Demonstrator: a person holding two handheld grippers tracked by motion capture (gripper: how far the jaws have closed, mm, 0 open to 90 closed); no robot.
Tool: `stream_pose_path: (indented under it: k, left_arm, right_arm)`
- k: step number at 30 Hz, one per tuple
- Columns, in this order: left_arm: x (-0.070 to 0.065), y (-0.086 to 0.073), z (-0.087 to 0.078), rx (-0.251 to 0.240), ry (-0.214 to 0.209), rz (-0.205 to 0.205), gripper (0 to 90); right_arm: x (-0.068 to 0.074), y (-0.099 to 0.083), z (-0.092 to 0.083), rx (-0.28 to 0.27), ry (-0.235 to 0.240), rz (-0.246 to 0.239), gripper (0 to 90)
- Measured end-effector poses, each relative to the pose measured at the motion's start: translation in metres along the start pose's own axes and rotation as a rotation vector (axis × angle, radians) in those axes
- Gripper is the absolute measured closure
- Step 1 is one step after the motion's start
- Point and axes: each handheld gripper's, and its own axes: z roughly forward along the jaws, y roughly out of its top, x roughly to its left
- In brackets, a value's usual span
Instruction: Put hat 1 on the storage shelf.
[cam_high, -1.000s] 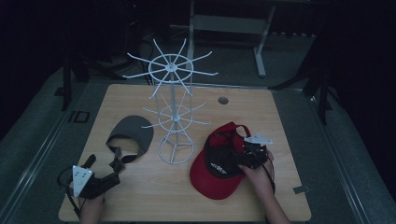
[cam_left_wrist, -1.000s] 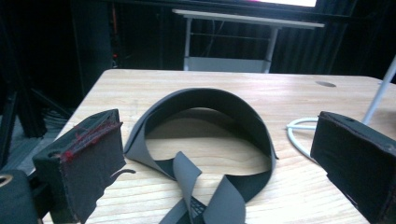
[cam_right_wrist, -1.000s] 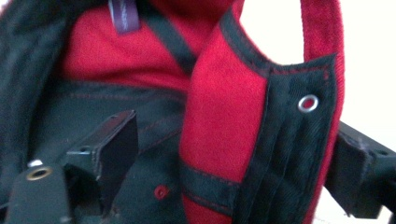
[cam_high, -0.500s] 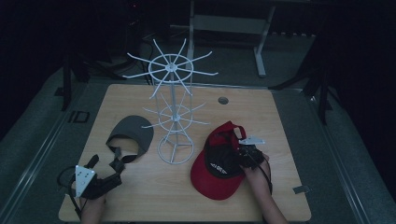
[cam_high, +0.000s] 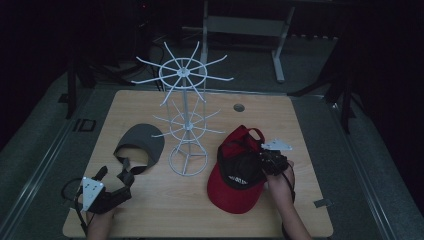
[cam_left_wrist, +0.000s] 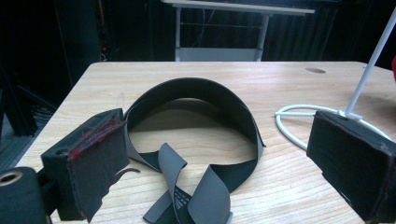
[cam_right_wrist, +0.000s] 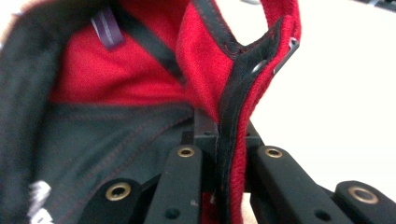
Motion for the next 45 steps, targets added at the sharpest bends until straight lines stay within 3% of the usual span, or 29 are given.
stream_pose_path:
  k: [12, 17, 22, 26, 28, 29, 38, 39, 41, 45]
  left_arm:
    - [-0.001, 0.0, 0.001, 0.01, -0.008, 0.007, 5.5]
    - [0.0, 0.002, 0.0, 0.043, -0.038, -0.045, 5.5]
    - [-0.004, 0.009, -0.003, 0.073, -0.09, -0.087, 5.5]
    - [-0.01, 0.017, -0.007, 0.086, -0.116, -0.089, 5.5]
    - [-0.013, 0.019, -0.008, 0.09, -0.109, -0.079, 5.5]
    - [-0.017, 0.024, -0.01, 0.1, -0.151, -0.044, 5.5]
    - [-0.044, 0.056, -0.016, 0.133, -0.338, 0.023, 5.6]
    - [-0.044, 0.056, -0.016, 0.133, -0.338, 0.023, 5.6]
    - [-0.054, 0.072, -0.018, 0.138, -0.387, 0.024, 6.5]
    - [-0.066, 0.092, -0.022, 0.131, -0.412, 0.06, 6.8]
  right_arm:
    - [0.0, 0.045, -0.059, -0.182, 0.016, -0.017, 85.2]
    - [-0.002, 0.06, -0.082, -0.249, 0.021, -0.018, 85.1]
    - [-0.008, 0.07, -0.098, -0.274, -0.001, -0.03, 85.2]
    - [-0.014, 0.071, -0.103, -0.278, -0.011, -0.028, 85.1]
    - [-0.016, 0.071, -0.104, -0.275, -0.016, -0.027, 85.1]
    - [-0.018, 0.071, -0.105, -0.276, -0.017, -0.026, 85.1]
    - [-0.023, 0.07, -0.121, -0.279, -0.011, -0.032, 85.1]
    - [-0.023, 0.07, -0.121, -0.279, -0.011, -0.032, 85.1]
    - [-0.023, 0.072, -0.128, -0.289, -0.004, -0.034, 85.1]
    - [-0.022, 0.074, -0.136, -0.3, 0.003, -0.037, 85.0]
